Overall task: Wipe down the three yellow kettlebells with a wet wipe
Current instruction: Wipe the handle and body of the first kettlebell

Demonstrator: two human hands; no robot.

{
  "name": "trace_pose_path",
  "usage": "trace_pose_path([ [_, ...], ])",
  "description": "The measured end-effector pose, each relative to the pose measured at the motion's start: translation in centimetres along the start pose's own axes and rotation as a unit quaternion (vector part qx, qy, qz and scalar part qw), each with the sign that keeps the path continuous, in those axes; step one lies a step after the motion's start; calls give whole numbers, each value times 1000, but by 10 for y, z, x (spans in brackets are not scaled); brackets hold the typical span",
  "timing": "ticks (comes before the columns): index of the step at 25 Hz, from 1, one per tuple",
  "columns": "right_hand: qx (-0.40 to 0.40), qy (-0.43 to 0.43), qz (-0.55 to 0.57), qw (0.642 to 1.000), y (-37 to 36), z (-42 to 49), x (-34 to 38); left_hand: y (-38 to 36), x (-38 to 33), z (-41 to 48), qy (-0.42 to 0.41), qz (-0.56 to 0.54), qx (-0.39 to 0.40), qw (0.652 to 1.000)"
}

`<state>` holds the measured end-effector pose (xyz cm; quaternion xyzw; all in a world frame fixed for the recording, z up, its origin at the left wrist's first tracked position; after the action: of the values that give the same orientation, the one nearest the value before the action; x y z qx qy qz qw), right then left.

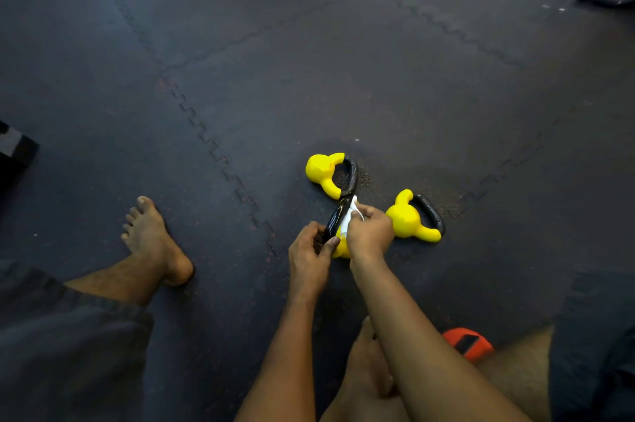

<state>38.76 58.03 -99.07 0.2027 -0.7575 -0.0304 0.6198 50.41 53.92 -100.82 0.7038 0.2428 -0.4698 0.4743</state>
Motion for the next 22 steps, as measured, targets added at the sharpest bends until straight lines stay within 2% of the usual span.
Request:
trace_pose_path([
  [2, 24, 134, -62, 989, 3, 0, 13, -1, 1, 1, 0, 2, 4, 1000],
  [4, 130, 241, -161, 948, -2, 2, 23, -3, 0, -1, -5, 3, 6, 1000],
  [5, 191, 292, -238, 906, -4, 4, 25, -3, 0, -2, -4, 4, 4, 1000],
  [8, 333, 457, -407, 718, -1, 12, 30, -2, 3, -1, 0, 3, 0, 1000],
  [9, 368, 478, -430, 672, 1, 17, 31, -2, 3, -2, -4, 4, 2, 1000],
  [10, 392, 472, -443, 653, 3, 24, 35, -3, 2, -2, -11, 6, 5, 1000],
  [13, 413, 370, -482, 679, 3, 54, 53, -7, -3, -2, -40, 12, 13, 999],
  [14, 417, 349, -500, 675, 0, 59, 57, -7, -3, -1, -44, 15, 13, 999],
  [17, 441, 373, -528, 623, -12, 43, 59, -5, 3, 3, -39, 10, 8, 999],
  [18, 447, 389, -519, 616, -13, 35, 54, -2, 5, 3, -38, 7, 3, 999],
  [20, 429, 418, -475, 644, -5, 31, 44, 1, 7, 2, -33, 7, -4, 999],
  [21, 405, 424, -448, 675, 2, 35, 39, 2, 7, 2, -29, 6, -4, 1000],
  [22, 374, 414, -408, 722, 10, 40, 34, 1, 6, 3, -26, 6, -4, 1000],
])
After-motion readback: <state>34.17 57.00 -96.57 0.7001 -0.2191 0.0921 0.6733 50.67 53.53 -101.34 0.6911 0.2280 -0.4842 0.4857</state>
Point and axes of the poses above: each hand's wrist, its own z-axis towards the middle knuckle, its own y-axis out of the back of the hand, x = y × z, the point moved 3 cm from there along z, towards the middle knuckle, and after that the axes turned 4 degrees about y, right-handed, at the moved point
